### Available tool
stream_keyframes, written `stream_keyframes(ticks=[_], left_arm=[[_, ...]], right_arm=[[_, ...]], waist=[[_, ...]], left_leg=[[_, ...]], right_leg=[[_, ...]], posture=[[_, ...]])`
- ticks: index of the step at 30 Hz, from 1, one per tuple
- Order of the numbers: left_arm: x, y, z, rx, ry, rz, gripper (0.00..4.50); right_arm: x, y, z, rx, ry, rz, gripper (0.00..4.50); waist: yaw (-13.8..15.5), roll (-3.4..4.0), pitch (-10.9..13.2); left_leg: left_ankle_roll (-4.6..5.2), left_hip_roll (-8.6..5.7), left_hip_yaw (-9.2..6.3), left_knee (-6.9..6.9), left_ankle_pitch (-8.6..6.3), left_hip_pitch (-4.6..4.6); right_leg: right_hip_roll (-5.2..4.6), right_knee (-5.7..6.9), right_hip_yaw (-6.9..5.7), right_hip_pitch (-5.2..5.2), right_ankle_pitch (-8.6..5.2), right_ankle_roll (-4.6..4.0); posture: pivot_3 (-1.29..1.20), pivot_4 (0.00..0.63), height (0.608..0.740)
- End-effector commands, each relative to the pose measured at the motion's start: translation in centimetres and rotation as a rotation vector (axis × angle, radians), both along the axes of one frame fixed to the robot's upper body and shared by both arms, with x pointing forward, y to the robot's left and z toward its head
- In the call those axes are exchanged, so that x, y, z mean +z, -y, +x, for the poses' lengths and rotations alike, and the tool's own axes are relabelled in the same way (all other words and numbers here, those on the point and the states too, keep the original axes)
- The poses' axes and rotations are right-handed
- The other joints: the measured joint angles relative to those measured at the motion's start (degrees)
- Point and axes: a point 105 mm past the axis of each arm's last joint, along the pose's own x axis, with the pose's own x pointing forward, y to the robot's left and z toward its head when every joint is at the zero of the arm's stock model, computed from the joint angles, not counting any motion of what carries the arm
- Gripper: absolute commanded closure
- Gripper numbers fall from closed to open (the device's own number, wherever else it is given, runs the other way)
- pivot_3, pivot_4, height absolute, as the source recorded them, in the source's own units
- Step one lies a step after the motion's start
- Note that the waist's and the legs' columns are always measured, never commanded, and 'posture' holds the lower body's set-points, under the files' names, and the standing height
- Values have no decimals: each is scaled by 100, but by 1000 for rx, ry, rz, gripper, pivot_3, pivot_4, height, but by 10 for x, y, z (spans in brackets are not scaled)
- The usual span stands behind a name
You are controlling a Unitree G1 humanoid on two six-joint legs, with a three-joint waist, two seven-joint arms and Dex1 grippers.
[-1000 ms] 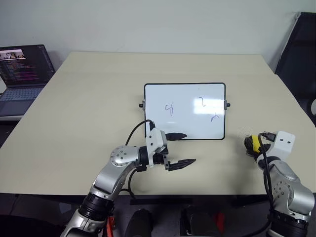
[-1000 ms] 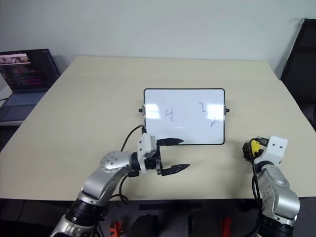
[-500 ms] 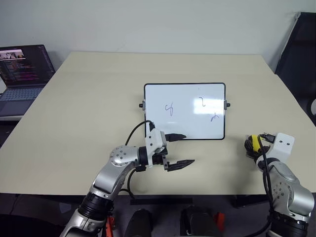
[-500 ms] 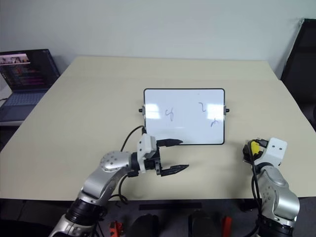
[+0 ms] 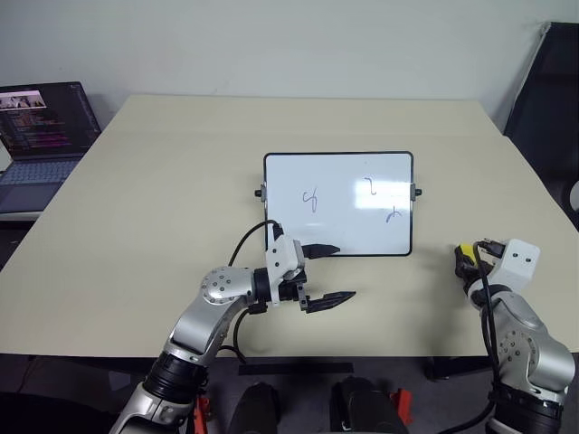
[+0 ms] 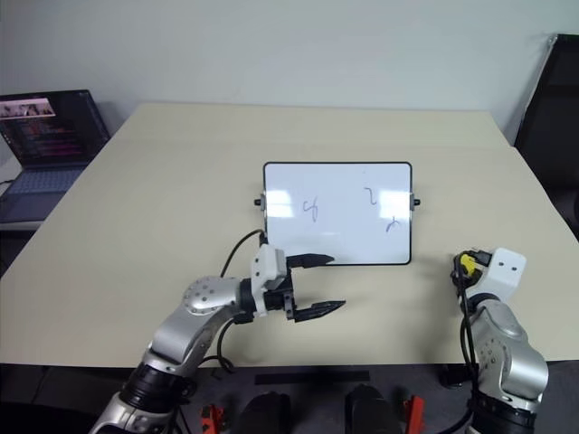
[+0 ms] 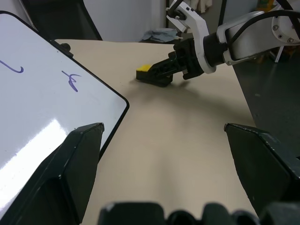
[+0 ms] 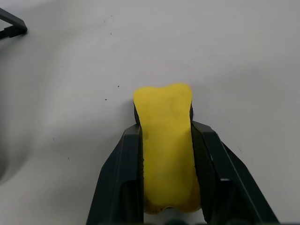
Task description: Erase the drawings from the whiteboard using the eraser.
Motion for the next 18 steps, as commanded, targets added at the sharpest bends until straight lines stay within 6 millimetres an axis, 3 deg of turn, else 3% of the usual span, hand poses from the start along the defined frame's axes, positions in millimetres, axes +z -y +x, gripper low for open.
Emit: stream_keyframes(ticks=[1,5,11,18], left_arm=[[12,-5,13,77,74,-17,0],[11,-17,42,281,141,12,0],[13,-10,53,316,227,34,0],[13,-2,57,286,247,31,0]], right_arm=[[28,-7,3,36,106,-66,3451],[55,-35,4,165,247,-205,3451],[76,-59,9,251,384,-265,3451],[93,-84,30,314,487,-187,3451]], waist=[[-2,0,0],[5,1,0],[12,0,1],[4,0,1]], left_leg=[[0,0,1,0,0,0],[0,-1,-3,0,0,0],[0,-1,-1,-1,0,-3],[0,-1,-2,0,0,-1]], right_leg=[[0,0,1,-1,0,0],[0,0,-1,-1,0,0],[-1,-2,-3,-1,1,2],[1,1,-3,0,2,3]], posture=[[0,150,740],[0,150,740],[0,150,740],[0,150,740]])
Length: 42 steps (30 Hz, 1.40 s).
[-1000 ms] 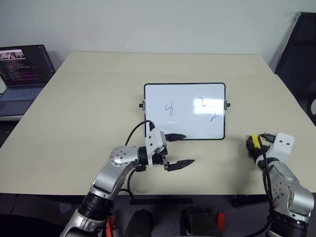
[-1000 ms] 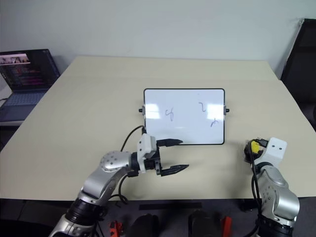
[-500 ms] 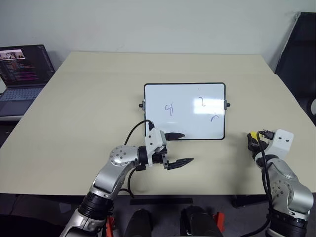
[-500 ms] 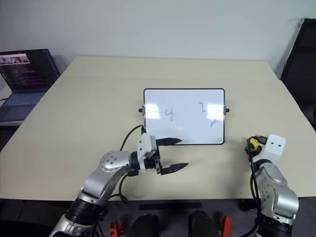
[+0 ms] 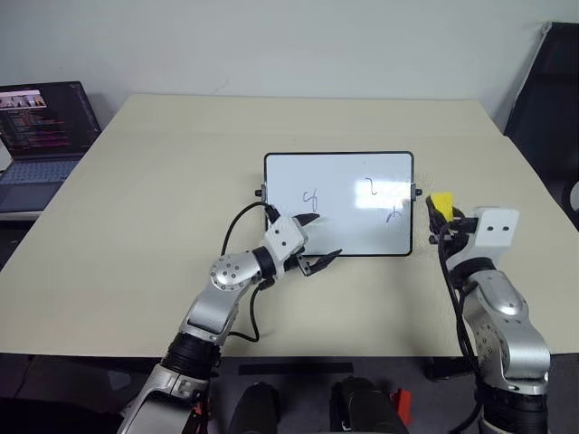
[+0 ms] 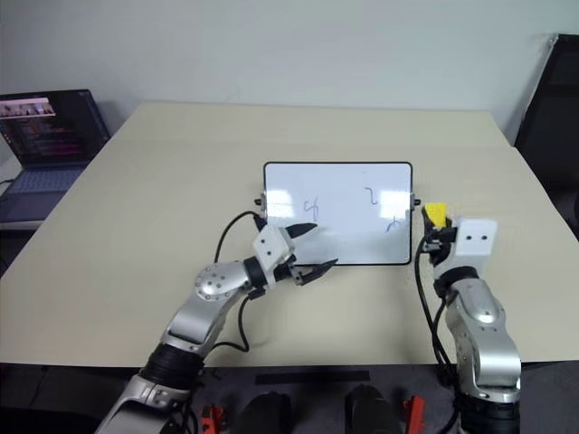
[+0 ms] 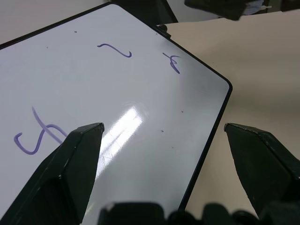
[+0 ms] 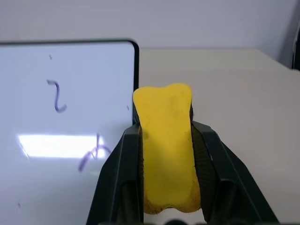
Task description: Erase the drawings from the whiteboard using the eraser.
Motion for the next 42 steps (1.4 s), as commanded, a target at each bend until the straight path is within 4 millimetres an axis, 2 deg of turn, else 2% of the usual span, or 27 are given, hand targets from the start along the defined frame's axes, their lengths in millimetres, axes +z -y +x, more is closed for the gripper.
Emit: stream_keyframes(ticks=[1,9,17,29,35,42], left_arm=[[13,8,0,-35,59,-12,0],[15,5,1,-30,71,-18,0],[17,-1,-1,-4,82,-24,0],[18,-11,1,25,91,-14,0],[20,-10,1,26,98,-15,0],[19,-10,1,30,98,-19,0]], right_arm=[[16,-17,11,61,71,23,3451],[23,-27,31,107,85,9,3451],[-2,-34,37,138,-43,49,3451],[-33,-44,26,186,-213,61,3451],[-51,-44,11,212,-341,50,3451],[-71,-35,-8,205,-458,-23,3451]], waist=[[-3,0,0],[7,0,0],[1,0,0],[-3,0,-1],[-3,-1,-3],[-1,-7,-7]], left_leg=[[0,1,0,0,0,0],[0,0,1,-1,0,-3],[0,1,1,-1,0,-2],[0,2,0,1,0,1],[0,3,-1,2,0,4],[0,2,-2,4,0,5]], right_leg=[[0,0,-1,0,0,0],[-1,-3,-1,-1,0,0],[-1,0,0,-1,0,-1],[-2,4,1,-1,0,0],[-1,6,0,2,1,-1],[-2,5,1,5,1,0]], posture=[[0,150,740],[0,150,740],[0,150,740],[0,150,740],[0,150,740],[0,150,740]])
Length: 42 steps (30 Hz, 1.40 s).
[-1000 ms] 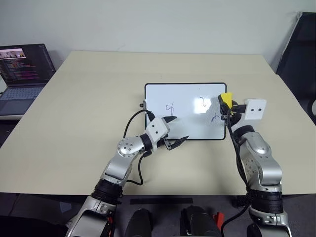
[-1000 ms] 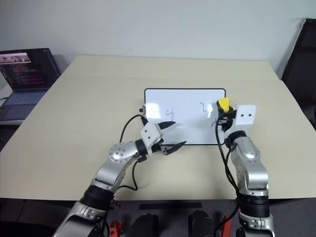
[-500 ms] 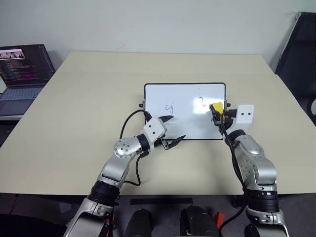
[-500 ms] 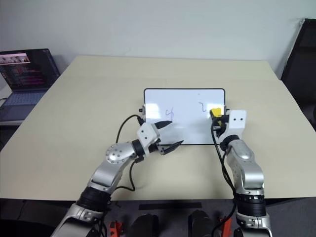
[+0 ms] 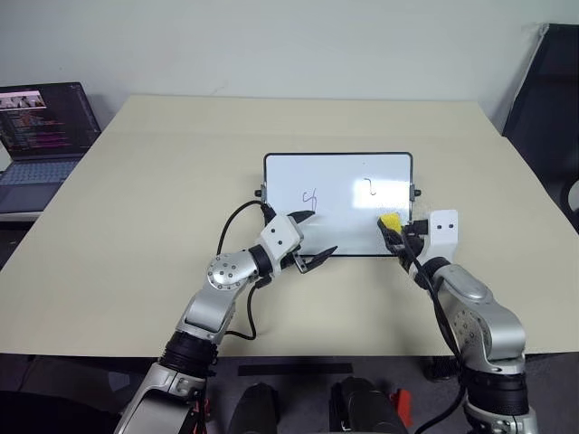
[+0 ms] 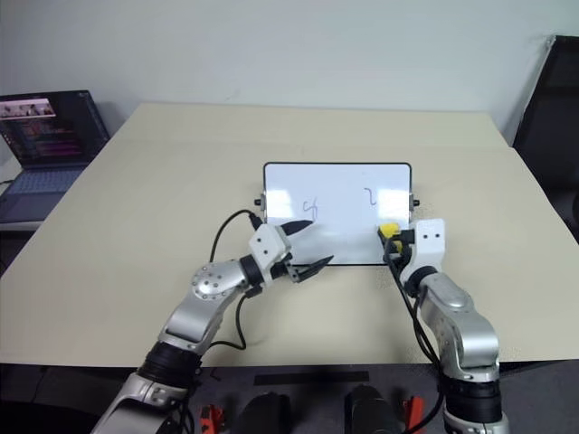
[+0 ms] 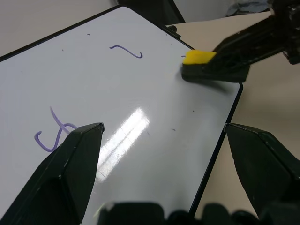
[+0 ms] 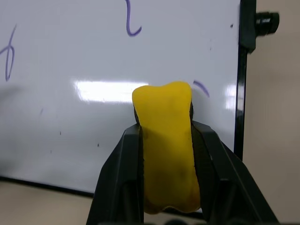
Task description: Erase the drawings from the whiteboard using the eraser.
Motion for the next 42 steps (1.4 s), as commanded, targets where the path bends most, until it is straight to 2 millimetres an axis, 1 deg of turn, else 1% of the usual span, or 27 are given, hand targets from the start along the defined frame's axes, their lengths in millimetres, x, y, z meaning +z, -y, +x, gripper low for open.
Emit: stream_keyframes(ticks=[1,4,6,12,15,20,22,26,31,36,42], left_arm=[[17,0,-2,-4,66,-26,0],[16,0,-2,-5,64,-26,0],[15,1,-3,-6,62,-26,0],[15,2,-3,-11,59,-28,0],[14,2,-2,-15,59,-27,0],[14,3,-2,-19,58,-26,0],[14,3,-1,-20,57,-25,0],[14,4,-3,-21,57,-26,0],[12,5,-8,-27,48,-29,0],[12,5,-11,-29,43,-27,0],[12,4,-9,-29,43,-23,0]], right_arm=[[-20,6,-9,0,-99,-42,3451],[-18,9,-12,-7,-97,-40,3451],[-12,13,-13,-16,-73,-44,3451],[29,12,-11,-14,122,17,3451],[50,3,-10,26,230,61,3451],[62,-1,-4,35,298,90,3451],[60,-3,3,36,291,88,3451],[36,3,19,-25,181,72,3451],[32,11,25,-63,165,52,3451],[16,20,19,-98,86,10,3451],[-4,13,1,-57,-7,-4,3451]], waist=[[-1,-2,-1],[-5,-3,-2],[-1,-3,-2],[3,-2,0],[-6,-2,1],[5,-2,1],[3,-2,2],[4,-2,2],[-1,-1,3],[5,-1,2],[7,-2,1]], left_leg=[[0,0,0,0,0,0],[0,0,1,1,0,2],[0,0,0,1,0,1],[0,-2,0,0,0,-4],[0,-1,2,-4,0,-6],[0,1,-3,-5,0,-7],[0,-1,-1,-4,0,-8],[0,0,2,-4,0,-6],[0,0,1,-7,0,-9],[0,0,-1,-4,0,-7],[0,0,0,-3,0,-4]], right_leg=[[0,-1,0,1,0,0],[0,0,2,1,2,0],[1,0,0,1,3,0],[1,-5,1,-1,3,1],[1,-7,1,-6,3,1],[5,-7,-2,-6,2,0],[3,-7,-1,-6,2,0],[3,-6,1,-6,2,0],[2,-9,1,-7,0,-1],[2,-4,0,-7,1,-1],[2,-5,2,-3,1,0]], posture=[[0,150,740],[0,150,740],[0,150,740],[0,150,740],[0,150,740],[0,150,740],[0,150,740],[0,150,740],[0,150,740],[0,150,740],[0,150,740]])
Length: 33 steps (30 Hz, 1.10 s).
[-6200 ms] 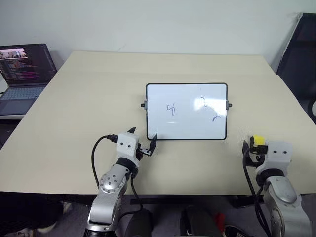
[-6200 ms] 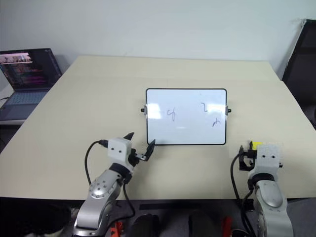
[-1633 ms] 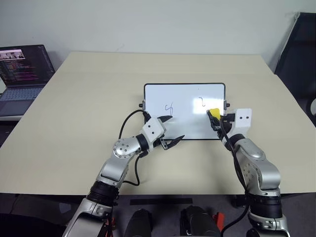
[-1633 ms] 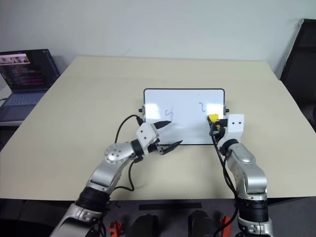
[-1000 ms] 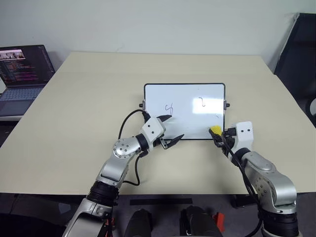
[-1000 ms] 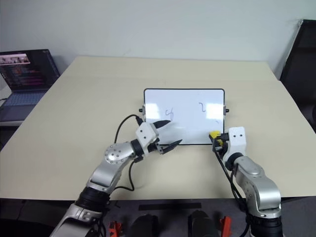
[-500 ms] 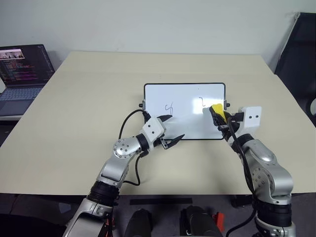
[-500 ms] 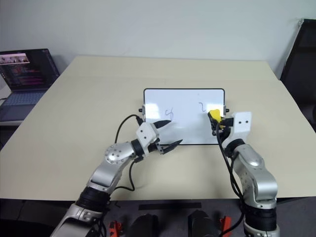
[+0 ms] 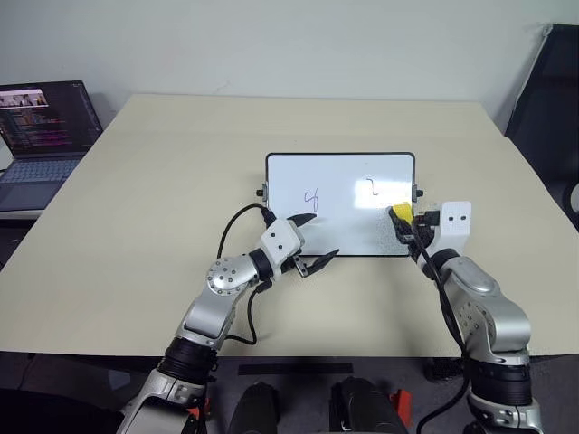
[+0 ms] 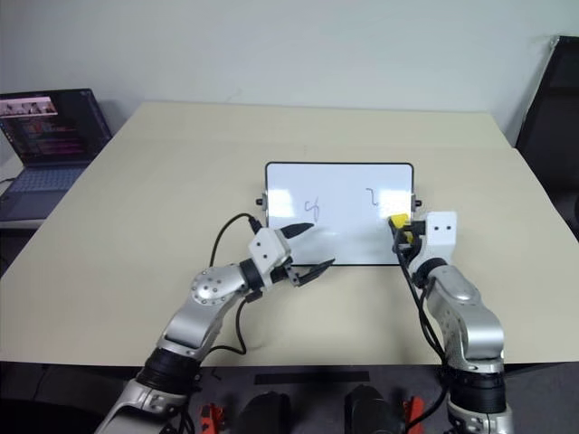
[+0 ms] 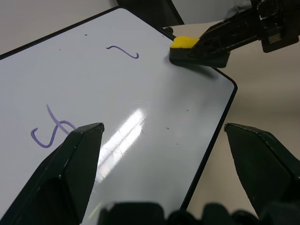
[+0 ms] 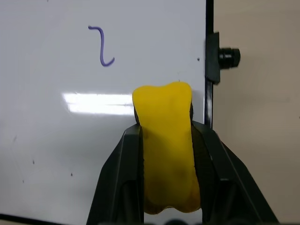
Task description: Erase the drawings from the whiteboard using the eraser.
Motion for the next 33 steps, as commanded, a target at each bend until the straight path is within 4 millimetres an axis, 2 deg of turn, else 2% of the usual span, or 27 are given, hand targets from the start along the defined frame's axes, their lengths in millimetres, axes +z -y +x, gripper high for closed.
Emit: stream_keyframes(ticks=[1,4,7,10,16,20,23,29,33], left_arm=[[14,3,-2,-20,48,-14,0],[14,2,-1,-18,51,-14,0],[14,2,-2,-17,51,-15,0],[17,3,-3,-13,65,-35,0],[23,3,1,27,106,-44,0],[23,3,4,55,129,-36,0],[26,0,14,105,151,-40,0],[23,-6,31,172,144,-29,0],[26,-5,36,173,148,-34,0]], right_arm=[[-20,-4,-14,23,-92,-22,3451],[-33,-3,-26,31,-150,-24,3451],[-31,-1,-30,31,-143,-24,3451],[-9,-9,-30,54,-28,45,3451],[24,-17,-28,104,174,21,3451],[58,-24,-18,137,353,38,3451],[68,-27,0,149,403,14,3451],[67,-33,40,169,400,-59,3451],[61,-32,60,176,358,-132,3451]], waist=[[-2,0,0],[-8,-1,-1],[-21,-1,-1],[-22,-1,-1],[-16,0,1],[-24,1,5],[-7,1,4],[-10,1,5],[2,1,6]], left_leg=[[0,1,-1,0,0,1],[0,2,-1,0,0,3],[0,2,0,3,0,5],[0,2,0,4,1,5],[0,0,0,-3,0,-5],[0,0,0,-4,0,-5],[0,0,-4,-3,0,-3],[0,-2,3,-1,0,-2],[0,-2,0,-7,0,-8]], right_leg=[[0,0,-1,1,0,0],[0,1,-1,1,0,0],[1,2,1,3,1,0],[1,2,2,3,3,-1],[2,-9,1,-3,1,1],[2,-8,1,-6,0,1],[4,-5,-4,-3,1,1],[3,-5,1,-1,3,3],[4,-6,-2,-8,2,-1]], posture=[[0,150,740],[0,150,740],[0,150,740],[0,150,740],[0,150,740],[0,150,740],[0,150,740],[0,150,740],[0,150,740]])
